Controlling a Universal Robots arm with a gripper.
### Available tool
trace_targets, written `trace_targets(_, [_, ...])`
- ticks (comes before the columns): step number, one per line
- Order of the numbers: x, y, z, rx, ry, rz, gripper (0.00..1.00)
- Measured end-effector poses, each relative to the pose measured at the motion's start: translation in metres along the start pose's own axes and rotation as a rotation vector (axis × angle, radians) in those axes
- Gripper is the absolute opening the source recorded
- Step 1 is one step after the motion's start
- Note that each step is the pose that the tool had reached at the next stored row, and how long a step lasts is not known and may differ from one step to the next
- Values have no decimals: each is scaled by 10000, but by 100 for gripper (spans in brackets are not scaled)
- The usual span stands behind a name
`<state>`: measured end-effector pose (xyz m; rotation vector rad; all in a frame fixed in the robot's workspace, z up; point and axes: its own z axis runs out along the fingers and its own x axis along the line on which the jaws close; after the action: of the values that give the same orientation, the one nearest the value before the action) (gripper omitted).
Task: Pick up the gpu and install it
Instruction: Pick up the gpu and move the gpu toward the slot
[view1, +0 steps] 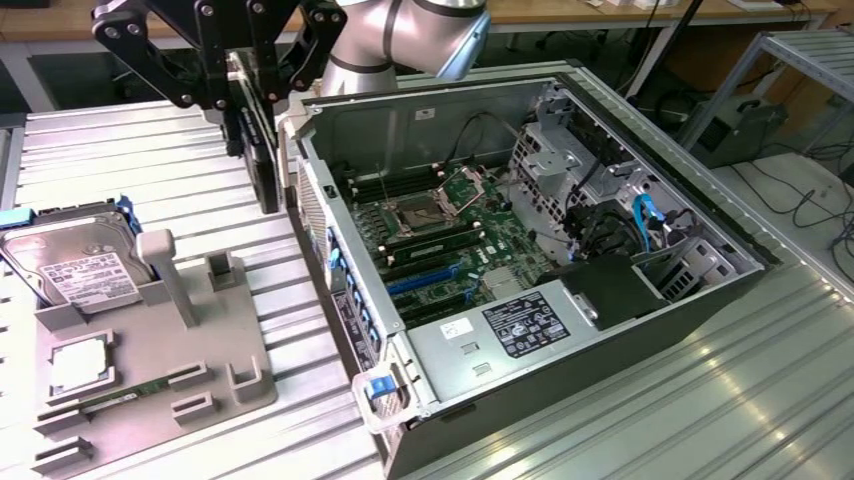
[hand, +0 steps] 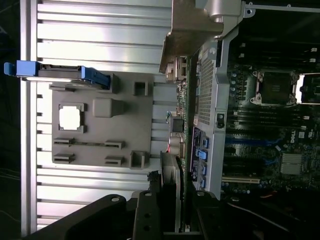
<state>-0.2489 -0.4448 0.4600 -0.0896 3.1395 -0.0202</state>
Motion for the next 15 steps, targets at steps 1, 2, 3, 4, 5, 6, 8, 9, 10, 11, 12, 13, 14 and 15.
trace_targets(1, [-12, -1, 0, 0, 0, 0, 28])
trace_targets(2, [-22, -1, 0, 0, 1, 0, 28])
trace_targets(3, [-31, -2, 0, 0, 0, 0, 28])
trace_targets(4, [-43, -2, 1, 0, 0, 0, 28])
trace_targets(5, [-53, -3, 1, 0, 0, 0, 28])
trace_targets(6, [-64, -4, 1, 0, 0, 0, 28])
trace_targets(8, [-89, -5, 1, 0, 1, 0, 28])
trace_targets(9, [-104, -6, 2, 0, 0, 0, 28])
trace_targets(10, [-115, -6, 2, 0, 0, 0, 28])
trace_targets(11, [-125, -7, 1, 1, 1, 0, 28])
trace_targets(12, [-146, -8, 2, -1, 0, 0, 28])
trace_targets(13, [-165, -9, 2, 0, 0, 0, 28])
trace_targets(14, [-186, -10, 2, 1, 1, 0, 28])
trace_targets(15, [-199, -11, 3, 0, 0, 0, 28])
